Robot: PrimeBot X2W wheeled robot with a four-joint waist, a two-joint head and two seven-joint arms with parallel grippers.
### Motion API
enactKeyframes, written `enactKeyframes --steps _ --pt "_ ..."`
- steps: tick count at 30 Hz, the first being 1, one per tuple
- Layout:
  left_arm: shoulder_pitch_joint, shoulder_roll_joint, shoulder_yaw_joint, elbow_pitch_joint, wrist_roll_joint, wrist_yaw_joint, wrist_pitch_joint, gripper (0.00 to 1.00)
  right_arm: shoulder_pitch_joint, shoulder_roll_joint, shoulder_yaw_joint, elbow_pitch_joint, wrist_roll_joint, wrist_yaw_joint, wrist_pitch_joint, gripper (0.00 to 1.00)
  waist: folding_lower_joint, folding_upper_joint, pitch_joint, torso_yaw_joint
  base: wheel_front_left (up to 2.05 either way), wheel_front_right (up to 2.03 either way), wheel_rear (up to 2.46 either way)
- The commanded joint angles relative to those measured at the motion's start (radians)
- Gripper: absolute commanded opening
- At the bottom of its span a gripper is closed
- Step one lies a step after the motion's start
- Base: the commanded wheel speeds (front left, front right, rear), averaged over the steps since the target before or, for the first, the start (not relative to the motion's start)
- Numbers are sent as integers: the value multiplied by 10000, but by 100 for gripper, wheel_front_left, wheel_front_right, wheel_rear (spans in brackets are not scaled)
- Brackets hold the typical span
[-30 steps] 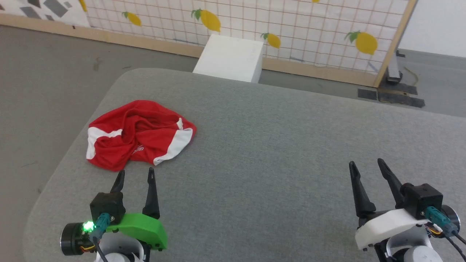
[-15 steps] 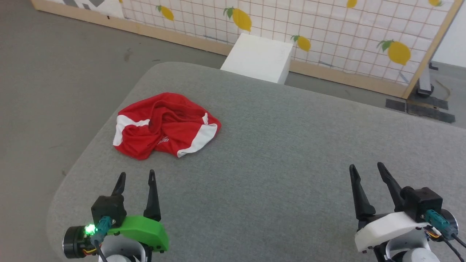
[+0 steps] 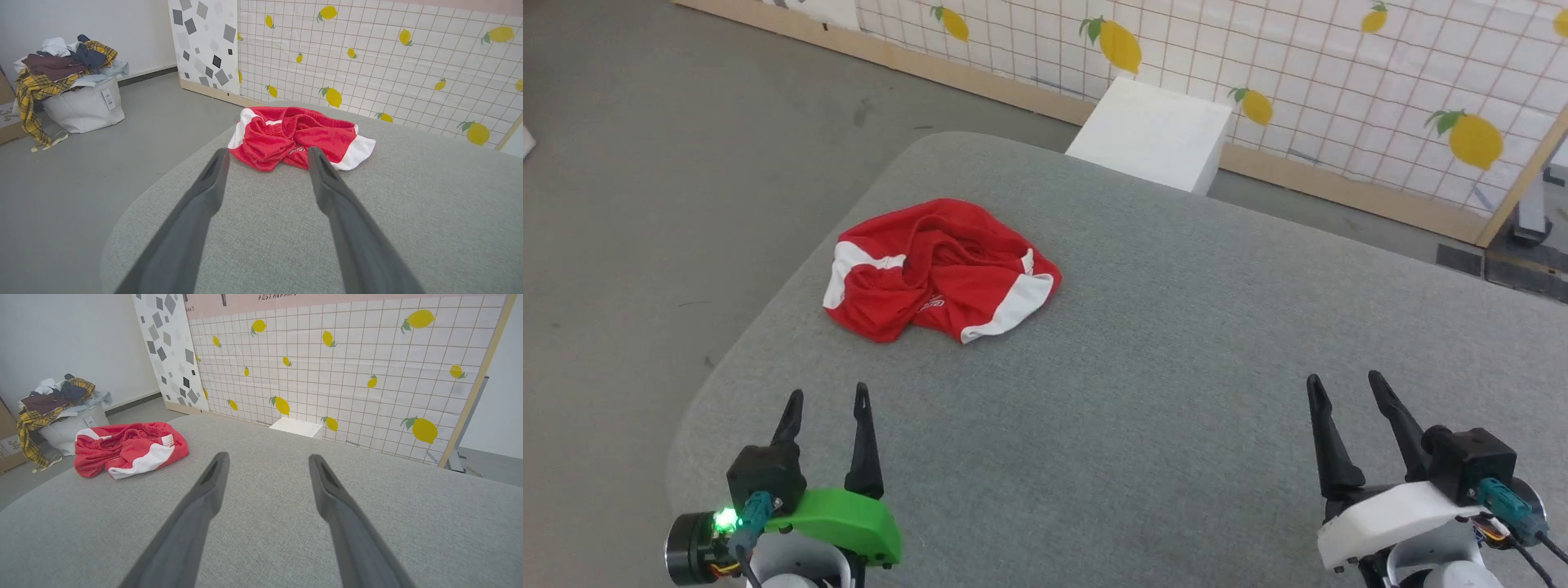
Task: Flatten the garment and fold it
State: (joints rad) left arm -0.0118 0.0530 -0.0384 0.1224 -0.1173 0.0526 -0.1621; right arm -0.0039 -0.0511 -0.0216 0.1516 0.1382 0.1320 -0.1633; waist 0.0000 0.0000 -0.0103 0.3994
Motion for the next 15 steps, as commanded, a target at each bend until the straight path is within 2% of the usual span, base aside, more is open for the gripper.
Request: enactKeyframes --steps 1,15 --pt "45 -18 -6 48 -189 61 -127 100 82 5 -2 76 109 -9 -110 100 0 0 2 133 0 0 0" --pt "77 -21 -47 225 -448 191 -413 100 113 7 -10 312 313 -10 -398 100 0 0 56 691 0 0 0"
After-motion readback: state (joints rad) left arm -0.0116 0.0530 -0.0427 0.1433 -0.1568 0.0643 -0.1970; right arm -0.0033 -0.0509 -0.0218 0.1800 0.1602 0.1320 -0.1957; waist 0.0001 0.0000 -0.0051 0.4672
